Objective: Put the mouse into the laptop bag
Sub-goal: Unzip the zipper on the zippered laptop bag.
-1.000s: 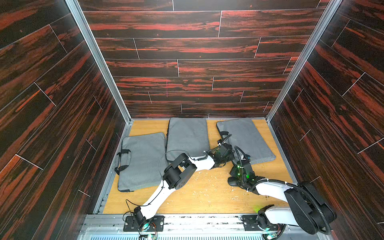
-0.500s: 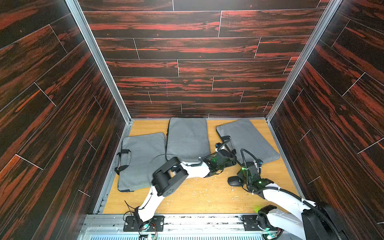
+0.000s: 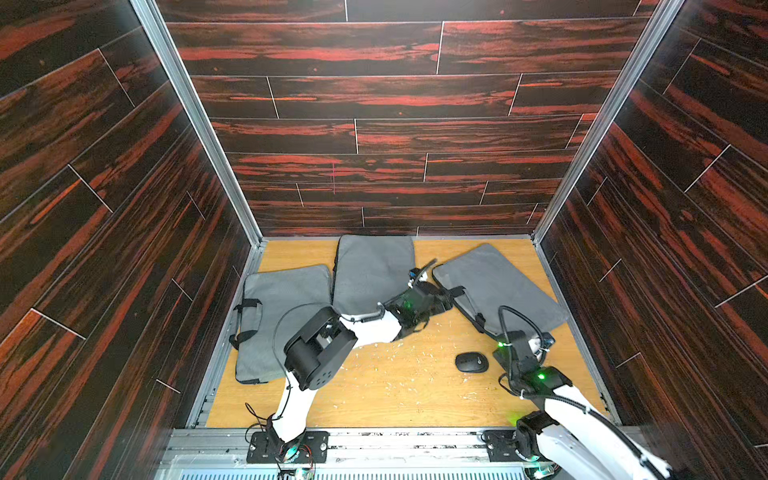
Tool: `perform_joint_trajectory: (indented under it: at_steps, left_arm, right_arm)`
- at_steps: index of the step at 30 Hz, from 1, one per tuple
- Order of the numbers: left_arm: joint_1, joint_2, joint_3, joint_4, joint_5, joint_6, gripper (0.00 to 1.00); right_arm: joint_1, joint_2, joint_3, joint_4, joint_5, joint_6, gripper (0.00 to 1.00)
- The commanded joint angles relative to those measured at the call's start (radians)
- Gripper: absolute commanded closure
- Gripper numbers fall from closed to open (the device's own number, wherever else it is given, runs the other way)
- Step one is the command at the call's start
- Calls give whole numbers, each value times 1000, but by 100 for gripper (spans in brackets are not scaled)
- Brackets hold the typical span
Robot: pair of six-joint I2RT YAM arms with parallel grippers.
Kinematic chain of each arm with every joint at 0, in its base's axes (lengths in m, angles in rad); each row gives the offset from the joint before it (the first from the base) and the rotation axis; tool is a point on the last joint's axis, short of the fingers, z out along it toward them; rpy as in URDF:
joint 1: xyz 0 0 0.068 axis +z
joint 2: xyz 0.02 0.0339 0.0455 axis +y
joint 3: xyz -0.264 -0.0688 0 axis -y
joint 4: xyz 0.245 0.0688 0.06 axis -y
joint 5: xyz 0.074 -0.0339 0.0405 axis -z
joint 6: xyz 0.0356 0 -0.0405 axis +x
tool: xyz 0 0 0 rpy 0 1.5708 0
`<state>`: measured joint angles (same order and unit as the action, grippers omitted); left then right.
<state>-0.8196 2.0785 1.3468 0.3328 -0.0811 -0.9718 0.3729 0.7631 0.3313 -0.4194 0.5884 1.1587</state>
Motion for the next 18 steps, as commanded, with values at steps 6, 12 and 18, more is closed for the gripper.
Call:
perform_joint_trajectory:
  at_steps: [6, 12, 18]
  left_arm:
    - [51, 118, 169, -179, 63, 57, 21]
    - [60, 232, 336, -324, 72, 98, 21]
    - [72, 336, 475, -394, 59, 120, 21]
  right_arm:
    - [-73, -20, -37, -32, -56, 10, 100]
    - [-103, -12, -70, -1, -94, 51, 100]
    - [-110, 7, -85, 30, -108, 78, 100]
